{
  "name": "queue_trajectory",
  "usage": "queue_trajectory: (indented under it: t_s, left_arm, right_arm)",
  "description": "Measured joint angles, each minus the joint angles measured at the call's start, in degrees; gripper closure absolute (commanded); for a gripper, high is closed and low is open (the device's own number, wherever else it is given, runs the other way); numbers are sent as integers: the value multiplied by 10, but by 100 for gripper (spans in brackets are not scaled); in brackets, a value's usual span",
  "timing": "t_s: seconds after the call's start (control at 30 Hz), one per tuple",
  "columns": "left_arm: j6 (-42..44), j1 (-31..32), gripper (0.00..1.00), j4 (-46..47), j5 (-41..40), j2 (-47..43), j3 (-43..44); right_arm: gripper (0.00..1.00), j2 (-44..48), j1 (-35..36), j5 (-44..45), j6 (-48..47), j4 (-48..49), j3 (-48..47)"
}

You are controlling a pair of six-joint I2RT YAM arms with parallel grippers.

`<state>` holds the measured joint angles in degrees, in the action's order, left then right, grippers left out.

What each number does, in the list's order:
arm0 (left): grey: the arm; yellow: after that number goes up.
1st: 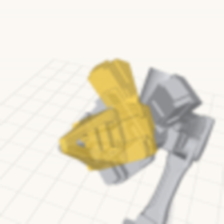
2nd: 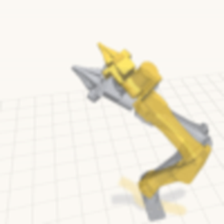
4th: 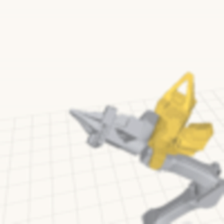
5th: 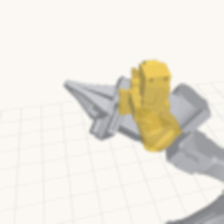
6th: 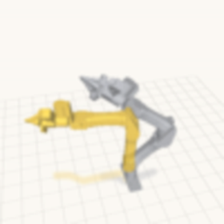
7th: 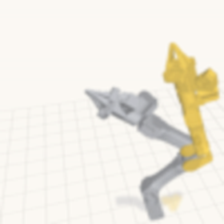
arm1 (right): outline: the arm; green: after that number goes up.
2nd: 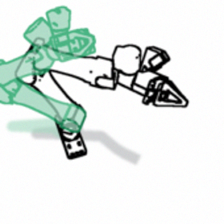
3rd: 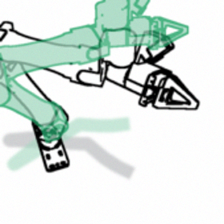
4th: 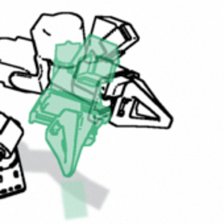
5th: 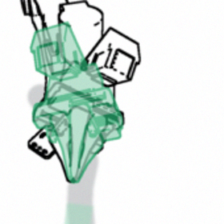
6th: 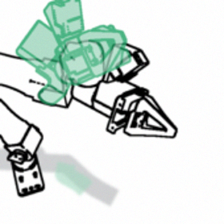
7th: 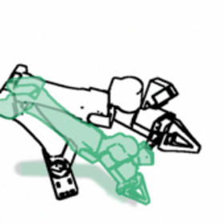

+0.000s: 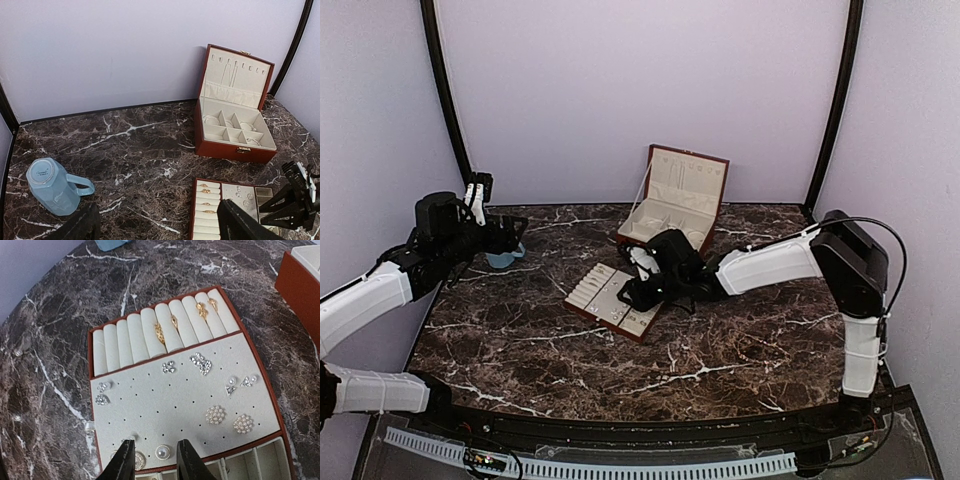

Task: Organize the mixed jewelry
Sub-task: Place the earring in the earring holder, then move the earring to the center of the board.

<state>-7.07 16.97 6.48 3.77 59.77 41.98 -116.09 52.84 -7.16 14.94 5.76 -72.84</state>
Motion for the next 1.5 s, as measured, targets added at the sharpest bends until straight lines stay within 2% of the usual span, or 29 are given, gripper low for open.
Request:
queue_trajectory:
  t_s: [0.23,0.5,0.73,0.9,1.13,1.5]
  left_arm:
    - [-26,0,20,-15,-33,-3,0]
    - [-133,0,22,-136,-111,-70,-16]
    - [-278,0,34,-277,-156,-142,-107]
    - [-358,0,35,-346,-155,-167,-173]
    - [-420,1,36,-391,-152,-157,-186]
    - [-442,18,46,-371,-102,-70,-203]
  right_arm:
    - [68,83,-20,-6,27,44,49]
    - [66,195,-56,6,40,90,139]
    - [65,269,-93,26,45,136,244]
    - [65,292,-117,28,53,167,294]
    - [65,295,-137,23,62,197,321]
    - [65,292,-147,7,79,230,329]
